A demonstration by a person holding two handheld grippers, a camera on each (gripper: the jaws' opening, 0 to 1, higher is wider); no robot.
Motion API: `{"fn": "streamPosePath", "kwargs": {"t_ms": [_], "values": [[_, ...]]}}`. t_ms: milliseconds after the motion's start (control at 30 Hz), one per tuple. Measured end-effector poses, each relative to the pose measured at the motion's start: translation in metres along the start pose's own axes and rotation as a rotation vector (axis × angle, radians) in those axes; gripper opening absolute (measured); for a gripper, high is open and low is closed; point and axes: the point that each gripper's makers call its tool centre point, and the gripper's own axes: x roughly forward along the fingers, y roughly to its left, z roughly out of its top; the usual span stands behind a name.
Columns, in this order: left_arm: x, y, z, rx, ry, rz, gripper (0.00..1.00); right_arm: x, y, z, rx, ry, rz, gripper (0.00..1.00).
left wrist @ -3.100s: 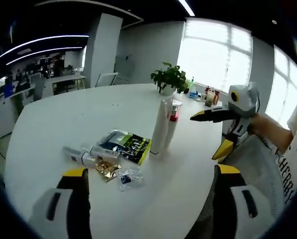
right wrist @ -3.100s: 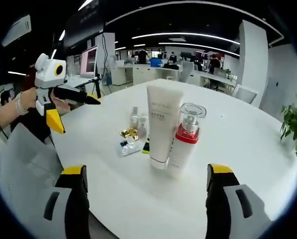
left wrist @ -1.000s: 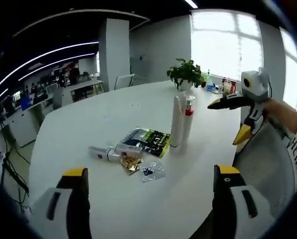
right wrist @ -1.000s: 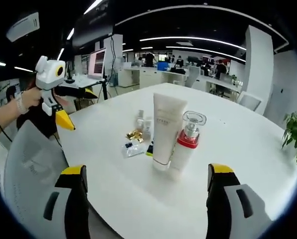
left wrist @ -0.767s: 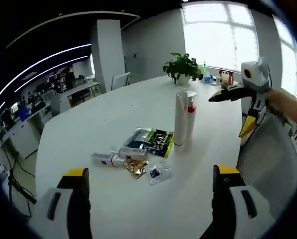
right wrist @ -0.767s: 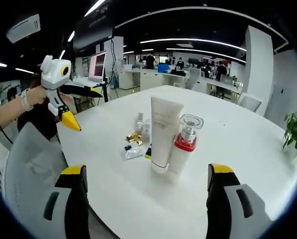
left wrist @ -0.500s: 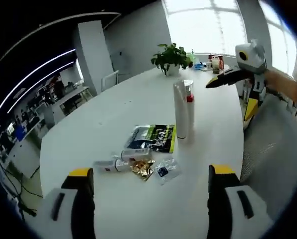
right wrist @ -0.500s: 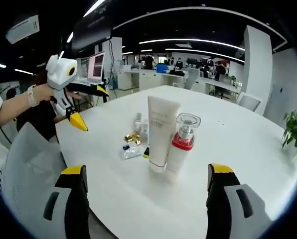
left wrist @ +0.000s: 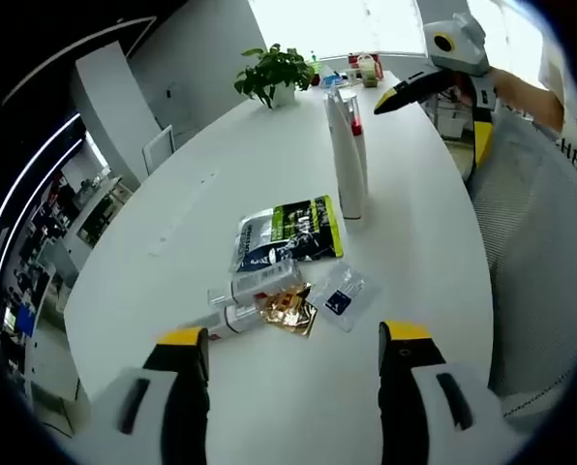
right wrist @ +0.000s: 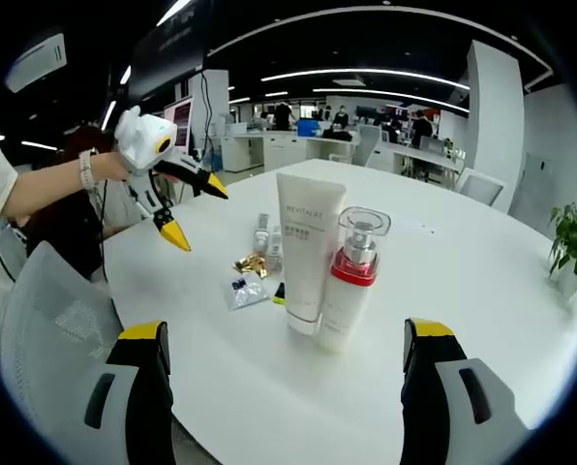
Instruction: Arrange the skincare products in the storage area until every visible bottle or jar stands upright without overlapping.
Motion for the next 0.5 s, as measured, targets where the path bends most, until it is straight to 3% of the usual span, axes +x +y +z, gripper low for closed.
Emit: {"fn": "streamPosePath", "kwargs": {"t_ms": [33, 133, 267, 500], "values": [[-0.002, -0.011, 0.009, 0.021, 0.011, 0.003, 0.6, 0.0, 0.0, 0.0, 0.001, 0.002, 0.001, 1.0], [-0.001, 0.001, 0.004, 0.128, 0.073, 0.029, 0.54, 0.002, 0.0, -0.002, 0.002, 0.012, 0.002, 1.0], [0.005, -0.001, 0.008, 0.15, 0.079, 0.0, 0.47, 0.003, -0.001, -0.004, 0.006, 0.023, 0.004, 1.0], [0.016, 0.024, 0.004, 0.237, 0.127, -0.023, 0.32, 0.004, -0.002, -0.007, 0.011, 0.033, 0.006, 1.0]]}}
